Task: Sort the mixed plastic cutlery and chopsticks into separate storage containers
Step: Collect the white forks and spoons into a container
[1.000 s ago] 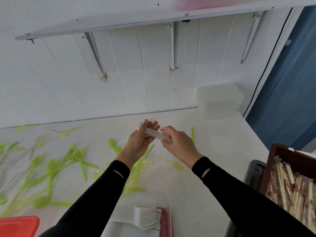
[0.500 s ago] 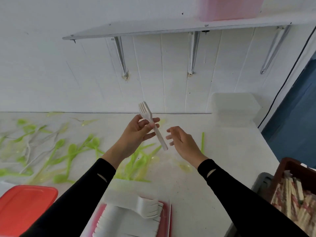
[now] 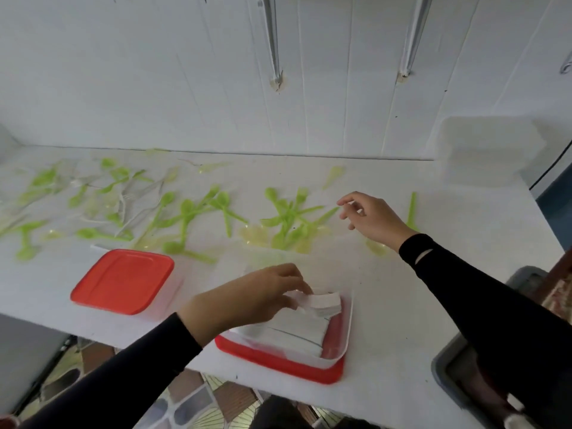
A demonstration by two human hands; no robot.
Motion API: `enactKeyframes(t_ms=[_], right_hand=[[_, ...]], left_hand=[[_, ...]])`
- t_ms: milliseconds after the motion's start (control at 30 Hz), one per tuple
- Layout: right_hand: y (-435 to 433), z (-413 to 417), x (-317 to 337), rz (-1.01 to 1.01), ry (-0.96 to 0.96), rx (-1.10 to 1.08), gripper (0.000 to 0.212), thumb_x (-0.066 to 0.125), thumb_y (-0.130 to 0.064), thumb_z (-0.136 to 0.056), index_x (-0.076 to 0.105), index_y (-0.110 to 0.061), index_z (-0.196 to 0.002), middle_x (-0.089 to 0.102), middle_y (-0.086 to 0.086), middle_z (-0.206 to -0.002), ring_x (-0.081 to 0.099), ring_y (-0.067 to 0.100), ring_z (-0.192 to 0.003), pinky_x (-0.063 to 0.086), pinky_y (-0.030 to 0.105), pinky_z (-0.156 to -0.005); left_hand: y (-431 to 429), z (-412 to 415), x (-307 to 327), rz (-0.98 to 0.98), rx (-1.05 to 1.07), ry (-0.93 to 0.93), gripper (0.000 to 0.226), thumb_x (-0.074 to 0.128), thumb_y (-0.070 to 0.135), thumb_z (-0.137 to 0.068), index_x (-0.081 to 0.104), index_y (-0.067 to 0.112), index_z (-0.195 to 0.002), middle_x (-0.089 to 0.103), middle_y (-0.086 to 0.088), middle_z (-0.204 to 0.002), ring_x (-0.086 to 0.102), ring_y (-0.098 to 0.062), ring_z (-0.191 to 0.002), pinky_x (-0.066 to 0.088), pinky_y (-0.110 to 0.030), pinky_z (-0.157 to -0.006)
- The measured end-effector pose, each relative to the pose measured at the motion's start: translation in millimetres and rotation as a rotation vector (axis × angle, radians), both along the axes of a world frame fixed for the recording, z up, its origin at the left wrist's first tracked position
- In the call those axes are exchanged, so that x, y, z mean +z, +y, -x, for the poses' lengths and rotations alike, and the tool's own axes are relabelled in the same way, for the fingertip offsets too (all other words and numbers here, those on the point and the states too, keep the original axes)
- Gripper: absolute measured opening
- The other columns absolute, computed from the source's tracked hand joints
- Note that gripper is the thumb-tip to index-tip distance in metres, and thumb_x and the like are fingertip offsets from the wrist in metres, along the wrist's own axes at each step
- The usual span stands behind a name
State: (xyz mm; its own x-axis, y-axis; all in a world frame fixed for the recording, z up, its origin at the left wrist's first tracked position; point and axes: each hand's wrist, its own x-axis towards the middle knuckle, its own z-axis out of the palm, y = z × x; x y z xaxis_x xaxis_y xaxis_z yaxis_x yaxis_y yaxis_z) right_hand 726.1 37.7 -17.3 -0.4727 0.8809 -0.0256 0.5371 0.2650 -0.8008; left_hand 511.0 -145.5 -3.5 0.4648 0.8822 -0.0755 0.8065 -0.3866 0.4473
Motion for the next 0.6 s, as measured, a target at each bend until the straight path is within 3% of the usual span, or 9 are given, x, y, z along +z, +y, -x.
enactKeyframes(t_ms=[167, 233, 467, 600], right_hand=[[-13, 1, 7, 0.044, 0.048, -0.03, 0.02, 0.045, -0.023, -0.099, 0.062, -0.028, -0.108, 0.072, -0.007, -0.091, 0.07, 0.012, -0.074, 0.05, 0.026, -0.067], [-19, 3, 11, 0.063, 0.076, -0.019, 0.02, 0.045, -0.022, -0.1, 0.062, -0.027, -0.107, 0.073, -0.006, -0.091, 0.07, 0.013, -0.074, 0.054, 0.034, -0.073], [-32, 10, 17, 0.078, 0.07, 0.001, 0.02, 0.045, -0.02, -0.101, 0.063, -0.024, -0.107, 0.073, -0.005, -0.093, 0.07, 0.015, -0.075, 0.056, 0.038, -0.076], [-35, 30, 24, 0.068, 0.065, 0.038, 0.021, 0.045, -0.018, -0.1, 0.065, -0.024, -0.103, 0.073, -0.006, -0.091, 0.07, 0.014, -0.074, 0.056, 0.039, -0.076]], left_hand=[[-3, -7, -8, -0.039, -0.044, 0.205, 0.034, 0.066, 0.021, -0.092, 0.061, 0.02, -0.125, 0.06, 0.001, -0.121, 0.053, -0.02, -0.112, 0.047, -0.037, -0.092], [-2, -7, -8, -0.024, -0.03, 0.224, 0.031, 0.066, 0.021, -0.091, 0.058, 0.021, -0.121, 0.058, 0.004, -0.119, 0.053, -0.016, -0.11, 0.047, -0.034, -0.088], [-1, 4, -12, -0.022, 0.043, 0.218, 0.009, 0.067, 0.025, -0.089, 0.069, 0.02, -0.096, 0.059, 0.003, -0.101, 0.057, -0.018, -0.099, 0.043, -0.029, -0.072], [4, 6, -16, -0.009, 0.048, 0.203, 0.014, 0.068, 0.029, -0.089, 0.068, 0.019, -0.098, 0.057, 0.004, -0.1, 0.057, -0.016, -0.095, 0.039, -0.026, -0.069]])
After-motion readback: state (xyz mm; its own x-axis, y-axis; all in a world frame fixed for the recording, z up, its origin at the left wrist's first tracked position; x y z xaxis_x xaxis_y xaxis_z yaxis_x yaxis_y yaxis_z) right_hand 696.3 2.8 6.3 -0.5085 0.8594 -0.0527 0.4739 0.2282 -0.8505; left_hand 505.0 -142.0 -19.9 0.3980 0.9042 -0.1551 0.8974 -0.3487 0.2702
